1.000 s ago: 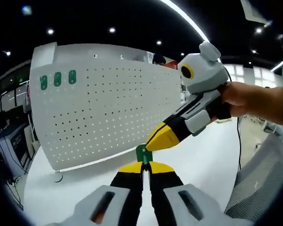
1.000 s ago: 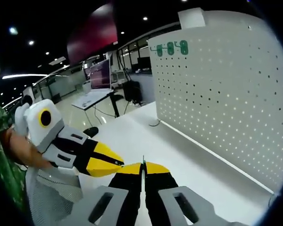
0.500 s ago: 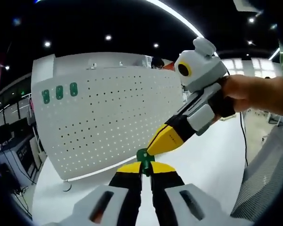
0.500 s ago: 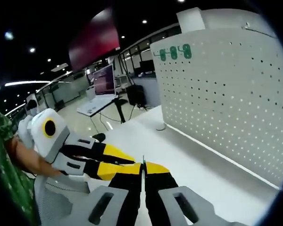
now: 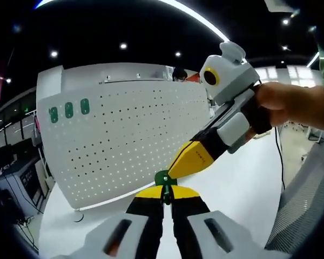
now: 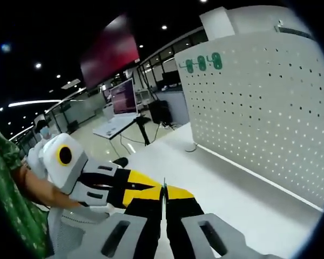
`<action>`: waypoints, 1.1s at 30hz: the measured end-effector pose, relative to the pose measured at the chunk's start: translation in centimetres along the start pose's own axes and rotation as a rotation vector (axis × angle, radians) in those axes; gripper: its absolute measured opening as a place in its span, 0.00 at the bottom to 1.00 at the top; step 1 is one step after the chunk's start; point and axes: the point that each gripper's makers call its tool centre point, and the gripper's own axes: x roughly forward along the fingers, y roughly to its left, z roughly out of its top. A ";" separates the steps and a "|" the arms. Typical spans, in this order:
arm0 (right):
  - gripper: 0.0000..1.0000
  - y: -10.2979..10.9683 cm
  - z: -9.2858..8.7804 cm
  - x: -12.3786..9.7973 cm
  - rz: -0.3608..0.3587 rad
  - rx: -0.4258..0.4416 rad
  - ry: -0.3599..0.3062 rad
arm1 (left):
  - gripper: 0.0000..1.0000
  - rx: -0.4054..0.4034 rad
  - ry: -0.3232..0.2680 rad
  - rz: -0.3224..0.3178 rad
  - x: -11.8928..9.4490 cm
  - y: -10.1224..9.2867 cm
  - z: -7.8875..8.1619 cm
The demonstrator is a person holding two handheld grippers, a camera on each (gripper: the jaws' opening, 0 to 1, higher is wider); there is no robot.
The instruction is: Insert the hook assembly into the mounting plate slot until the hook locks in place.
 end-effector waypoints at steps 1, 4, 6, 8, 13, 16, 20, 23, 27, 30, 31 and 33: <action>0.00 0.0 0.0 0.0 -0.001 -0.002 0.000 | 0.04 0.000 0.000 0.000 0.0 0.0 0.0; 0.00 0.0 0.0 0.0 -0.002 -0.002 0.000 | 0.04 0.008 -0.003 0.001 0.0 0.1 0.1; 0.00 0.1 0.1 -0.1 -0.004 -0.004 -0.002 | 0.04 0.010 -0.007 0.002 0.0 0.0 0.1; 0.00 0.1 0.2 -0.1 -0.007 -0.010 -0.005 | 0.04 0.009 -0.012 0.003 0.0 0.0 0.2; 0.00 0.1 0.2 -0.2 -0.011 -0.021 -0.011 | 0.04 0.008 -0.015 0.001 0.0 0.0 0.3; 0.01 0.3 0.3 -0.3 -0.014 -0.053 -0.017 | 0.04 0.002 -0.014 0.001 0.0 0.0 0.2; 0.04 0.3 0.4 -0.5 -0.021 -0.067 -0.023 | 0.04 -0.004 -0.013 -0.001 0.0 -0.1 0.2; 0.06 0.3 0.5 -0.7 -0.030 -0.076 -0.028 | 0.04 -0.004 -0.014 -0.002 0.0 -0.1 0.3; 0.08 0.2 0.6 -1.1 -0.045 -0.090 -0.037 | 0.04 -0.012 -0.009 0.001 0.0 -0.1 0.2; 0.10 0.1 0.6 -1.4 -0.068 -0.120 -0.043 | 0.04 -0.017 -0.015 -0.002 -0.1 -0.1 0.4; 0.10 0.1 0.7 -1.5 -0.070 -0.121 -0.045 | 0.04 -0.019 -0.015 -0.004 0.0 -0.2 0.4; 0.13 0.1 0.7 -1.8 -0.082 -0.129 -0.055 | 0.04 -0.022 -0.014 -0.007 0.0 -0.3 0.4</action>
